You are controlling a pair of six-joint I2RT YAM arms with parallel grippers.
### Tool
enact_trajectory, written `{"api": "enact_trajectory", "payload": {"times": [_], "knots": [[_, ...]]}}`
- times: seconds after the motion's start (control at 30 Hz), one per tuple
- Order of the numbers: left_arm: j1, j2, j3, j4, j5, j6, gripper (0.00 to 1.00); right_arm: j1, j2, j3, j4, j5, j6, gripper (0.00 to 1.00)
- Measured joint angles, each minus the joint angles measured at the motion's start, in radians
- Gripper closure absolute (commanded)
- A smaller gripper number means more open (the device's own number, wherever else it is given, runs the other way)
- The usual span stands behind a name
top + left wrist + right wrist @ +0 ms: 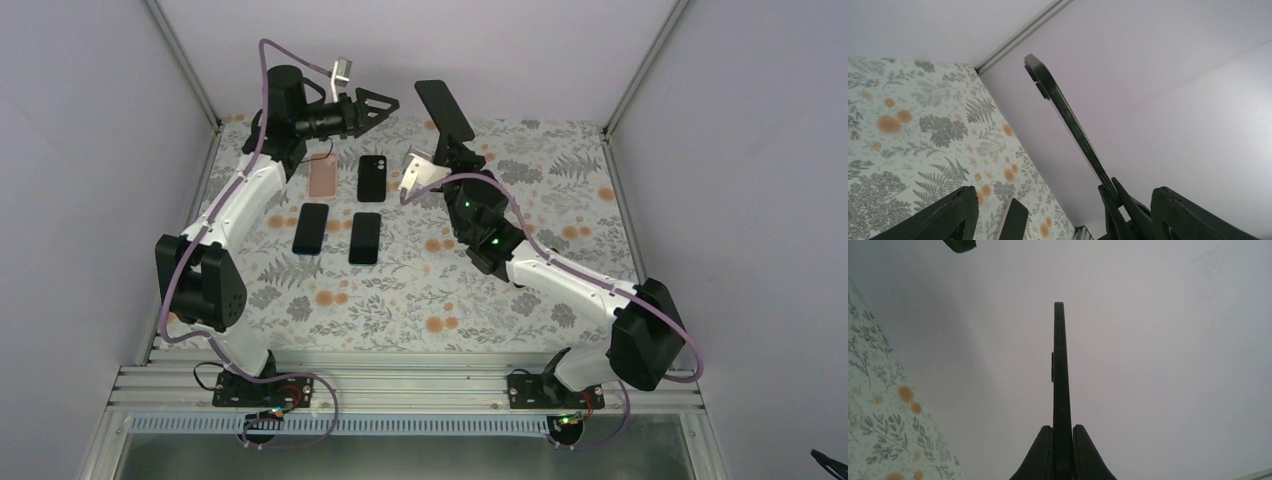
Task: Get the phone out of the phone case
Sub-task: Place the phone at the center of the board.
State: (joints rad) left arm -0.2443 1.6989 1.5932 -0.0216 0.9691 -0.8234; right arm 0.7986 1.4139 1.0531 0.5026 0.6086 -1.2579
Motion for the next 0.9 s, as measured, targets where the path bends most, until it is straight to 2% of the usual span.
{"api": "enact_trajectory", "payload": {"times": [0.27,0.6,0.73,0.9], "knots": [[-0.019,0.000,-0.072,0.082,0.019,-0.072,0.19,0.059,0.000,-0.095,0.176,0.036,-0.130,0.96],[-0.069,0.000,-0.073,0.097,0.018,-0.077,0.30,0.113,0.004,-0.151,0.272,0.055,-0.216,0.96],[-0.084,0.005,-0.073,0.095,0.014,-0.076,0.38,0.133,0.017,-0.180,0.322,0.056,-0.257,0.96],[-0.089,0.023,-0.073,0.091,0.007,-0.076,0.53,0.147,0.029,-0.205,0.361,0.057,-0.299,0.96]]}}
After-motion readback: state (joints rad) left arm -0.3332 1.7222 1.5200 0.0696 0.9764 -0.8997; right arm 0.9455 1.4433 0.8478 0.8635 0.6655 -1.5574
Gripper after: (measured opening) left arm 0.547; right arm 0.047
